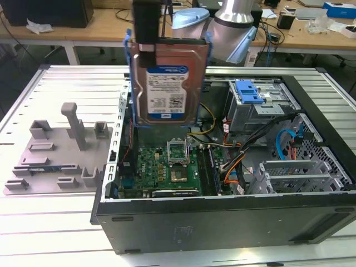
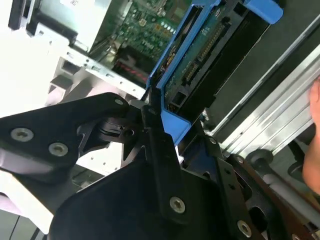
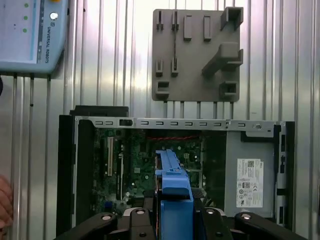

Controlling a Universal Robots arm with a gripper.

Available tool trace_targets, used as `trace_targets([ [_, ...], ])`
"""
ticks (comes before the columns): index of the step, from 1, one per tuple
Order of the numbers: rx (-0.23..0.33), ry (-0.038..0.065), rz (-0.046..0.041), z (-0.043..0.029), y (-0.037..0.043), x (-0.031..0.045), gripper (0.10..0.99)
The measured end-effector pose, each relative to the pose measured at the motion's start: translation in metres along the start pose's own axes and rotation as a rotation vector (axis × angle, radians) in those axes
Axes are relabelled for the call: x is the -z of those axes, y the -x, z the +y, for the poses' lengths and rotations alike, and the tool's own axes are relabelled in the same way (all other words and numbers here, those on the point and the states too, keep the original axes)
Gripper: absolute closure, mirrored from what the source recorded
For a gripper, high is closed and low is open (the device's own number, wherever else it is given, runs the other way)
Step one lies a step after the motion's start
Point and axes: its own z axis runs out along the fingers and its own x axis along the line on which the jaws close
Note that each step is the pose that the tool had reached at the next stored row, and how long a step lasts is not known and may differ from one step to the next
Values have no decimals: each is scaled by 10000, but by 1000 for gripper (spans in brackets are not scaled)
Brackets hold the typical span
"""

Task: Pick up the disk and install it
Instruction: 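Pick up the disk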

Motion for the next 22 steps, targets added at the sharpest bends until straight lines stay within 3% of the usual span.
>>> trace_targets([
  [4, 3, 1, 0, -208, -91, 6, 718],
  [6, 1, 1, 1, -358, -157, 11, 718],
  [7, 3, 1, 0, -467, -204, 15, 718],
  [14, 1, 2, -1, -827, -354, 25, 718],
  [22, 2, 2, 1, -845, -358, 27, 718],
])
